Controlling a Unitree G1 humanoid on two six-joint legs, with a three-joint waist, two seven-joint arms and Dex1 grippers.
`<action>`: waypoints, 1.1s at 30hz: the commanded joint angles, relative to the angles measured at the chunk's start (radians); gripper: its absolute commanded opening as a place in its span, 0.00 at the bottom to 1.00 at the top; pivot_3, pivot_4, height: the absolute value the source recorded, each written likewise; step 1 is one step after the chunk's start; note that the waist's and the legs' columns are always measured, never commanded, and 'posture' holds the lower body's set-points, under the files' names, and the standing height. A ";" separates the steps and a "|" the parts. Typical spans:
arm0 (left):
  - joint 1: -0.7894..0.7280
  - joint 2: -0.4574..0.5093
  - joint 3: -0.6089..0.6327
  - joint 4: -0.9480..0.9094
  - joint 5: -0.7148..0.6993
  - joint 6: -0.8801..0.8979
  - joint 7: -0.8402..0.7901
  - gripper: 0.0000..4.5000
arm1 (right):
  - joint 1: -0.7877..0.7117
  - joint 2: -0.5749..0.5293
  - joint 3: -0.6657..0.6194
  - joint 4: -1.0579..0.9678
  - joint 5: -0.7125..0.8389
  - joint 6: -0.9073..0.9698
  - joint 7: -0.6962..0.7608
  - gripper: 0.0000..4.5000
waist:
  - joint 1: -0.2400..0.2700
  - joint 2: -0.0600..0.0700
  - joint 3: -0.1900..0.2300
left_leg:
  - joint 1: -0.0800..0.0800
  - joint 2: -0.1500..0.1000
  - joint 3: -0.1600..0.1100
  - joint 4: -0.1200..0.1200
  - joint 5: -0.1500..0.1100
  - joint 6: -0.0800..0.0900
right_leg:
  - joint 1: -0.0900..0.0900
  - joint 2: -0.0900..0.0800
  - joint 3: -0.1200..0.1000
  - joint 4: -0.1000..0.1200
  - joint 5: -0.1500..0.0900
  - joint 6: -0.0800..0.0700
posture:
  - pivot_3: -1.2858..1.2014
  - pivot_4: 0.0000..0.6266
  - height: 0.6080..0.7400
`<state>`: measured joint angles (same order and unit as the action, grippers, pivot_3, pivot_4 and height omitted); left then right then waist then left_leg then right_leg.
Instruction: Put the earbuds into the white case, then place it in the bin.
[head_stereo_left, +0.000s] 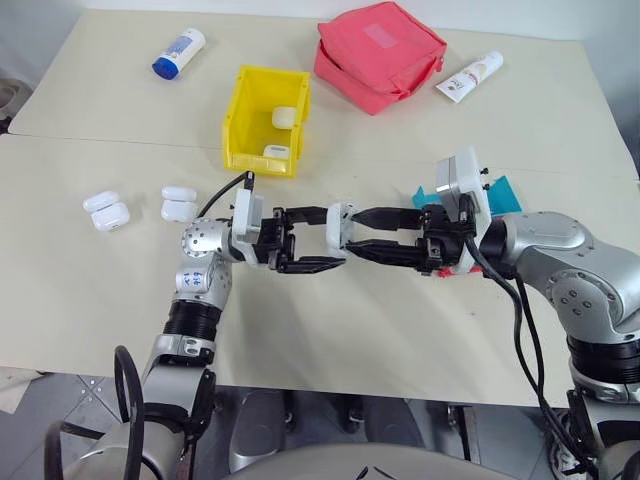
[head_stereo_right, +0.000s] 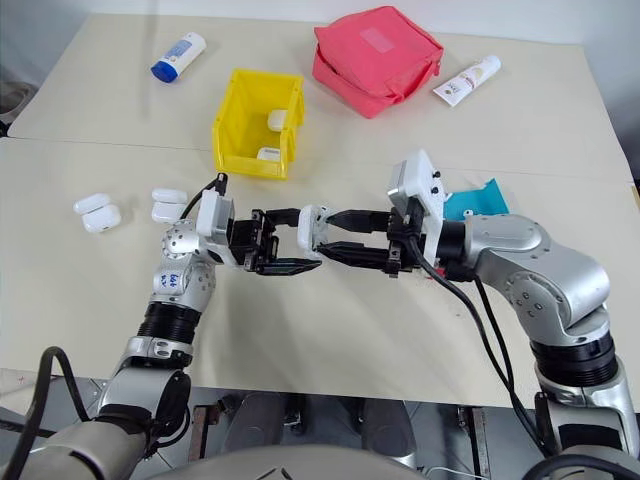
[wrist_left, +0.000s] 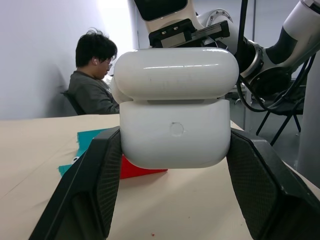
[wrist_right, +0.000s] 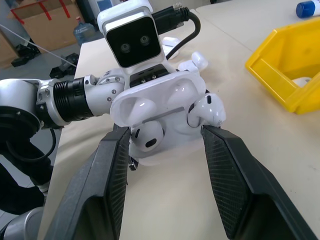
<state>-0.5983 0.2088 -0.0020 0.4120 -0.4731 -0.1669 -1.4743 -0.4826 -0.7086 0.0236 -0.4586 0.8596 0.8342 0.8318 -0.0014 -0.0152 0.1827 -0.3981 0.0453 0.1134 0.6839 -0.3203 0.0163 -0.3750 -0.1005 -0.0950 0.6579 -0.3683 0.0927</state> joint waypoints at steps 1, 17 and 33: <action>-0.010 -0.013 0.007 -0.044 -0.038 -0.033 -0.021 0.62 | 0.016 -0.039 -0.035 -0.032 0.015 0.041 -0.012 0.53 | 0.001 0.000 0.000 | 0.000 0.000 0.000 0.000 0.000 0.000 | 0.000 0.000 0.000 0.000 0.000 0.000 | 0.52 0.24 1.00; -0.006 -0.014 0.025 -0.024 -0.056 -0.018 -0.023 0.62 | -0.012 -0.075 -0.054 0.015 -0.090 0.010 -0.053 0.53 | 0.000 0.000 0.000 | 0.000 0.000 -0.001 0.000 0.000 0.000 | 0.000 0.000 -0.001 0.000 0.000 0.000 | 0.52 0.24 1.00; -0.006 -0.023 0.007 -0.026 -0.058 0.012 -0.031 0.62 | -0.134 0.060 -0.016 0.048 -0.178 0.006 -0.128 0.53 | 0.000 0.000 0.000 | -0.001 0.000 -0.001 0.000 0.000 0.000 | 0.000 0.000 -0.001 0.000 0.000 0.000 | 0.52 0.24 1.00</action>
<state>-0.5976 0.1923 0.0009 0.4021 -0.5115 -0.1464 -1.4991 -0.5920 -0.6450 0.0343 -0.3799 0.6789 0.8502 0.7020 -0.0017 -0.0152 0.1827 -0.3995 0.0449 0.1124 0.6843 -0.3201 0.0164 -0.3753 -0.1003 -0.0963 0.6578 -0.3683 0.0927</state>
